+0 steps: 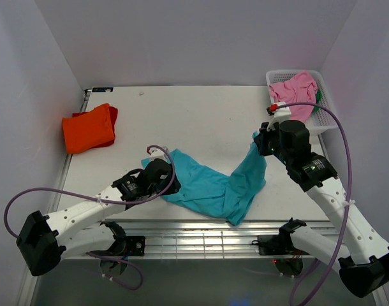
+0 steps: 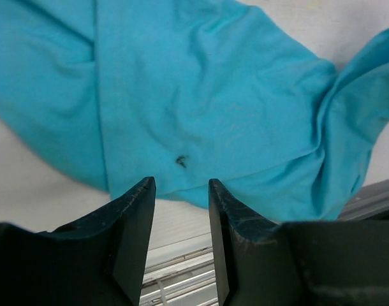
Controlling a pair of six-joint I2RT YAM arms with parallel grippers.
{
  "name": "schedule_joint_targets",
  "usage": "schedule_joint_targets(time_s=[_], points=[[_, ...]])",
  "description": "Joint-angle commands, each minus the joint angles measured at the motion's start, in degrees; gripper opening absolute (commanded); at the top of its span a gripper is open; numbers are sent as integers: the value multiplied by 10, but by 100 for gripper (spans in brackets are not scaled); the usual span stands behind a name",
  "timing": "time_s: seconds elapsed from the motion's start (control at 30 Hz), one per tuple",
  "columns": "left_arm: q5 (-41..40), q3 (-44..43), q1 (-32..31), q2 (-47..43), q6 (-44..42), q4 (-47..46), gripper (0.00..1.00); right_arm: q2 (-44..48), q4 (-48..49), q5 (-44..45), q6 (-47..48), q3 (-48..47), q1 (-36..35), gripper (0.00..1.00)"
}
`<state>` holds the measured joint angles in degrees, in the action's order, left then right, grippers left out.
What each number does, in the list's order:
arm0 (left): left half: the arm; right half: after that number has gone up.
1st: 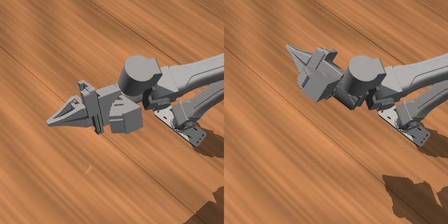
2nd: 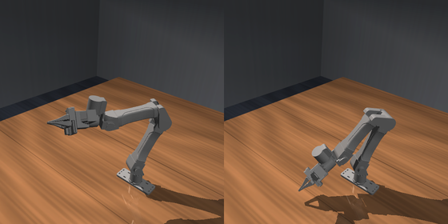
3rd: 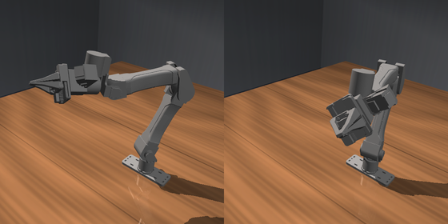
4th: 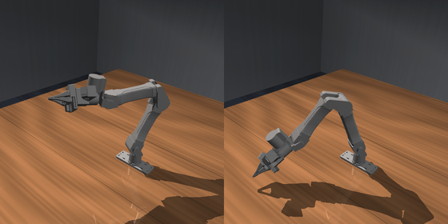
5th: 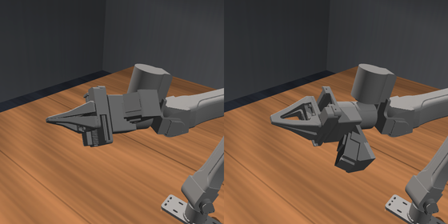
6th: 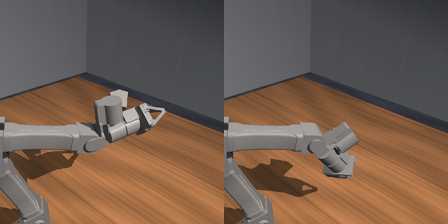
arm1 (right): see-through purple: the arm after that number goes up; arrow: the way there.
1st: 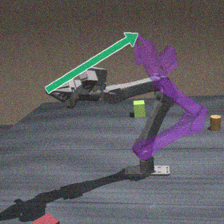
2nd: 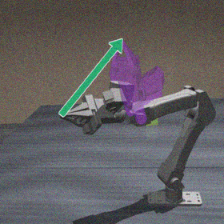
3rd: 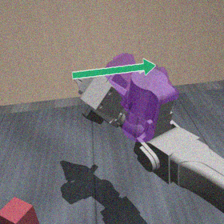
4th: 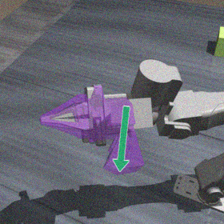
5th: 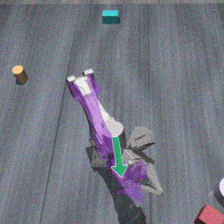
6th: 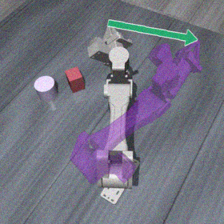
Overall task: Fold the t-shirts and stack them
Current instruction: Flatten out the tshirt
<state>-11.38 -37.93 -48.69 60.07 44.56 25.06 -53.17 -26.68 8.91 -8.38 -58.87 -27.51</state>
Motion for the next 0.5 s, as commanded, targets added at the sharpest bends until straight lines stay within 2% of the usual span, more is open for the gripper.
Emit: schedule_joint_targets(time_s=[0.0,0.23,0.47], points=[[-108,2,-11,-20,82,96,50,10,36,2,0,10,-2,8],[-114,23,-26,16,118,112,49,19,39,1,-3,20,-1,8],[-122,47,-53,46,163,110,36,34,33,8,-3,23,-1,8]])
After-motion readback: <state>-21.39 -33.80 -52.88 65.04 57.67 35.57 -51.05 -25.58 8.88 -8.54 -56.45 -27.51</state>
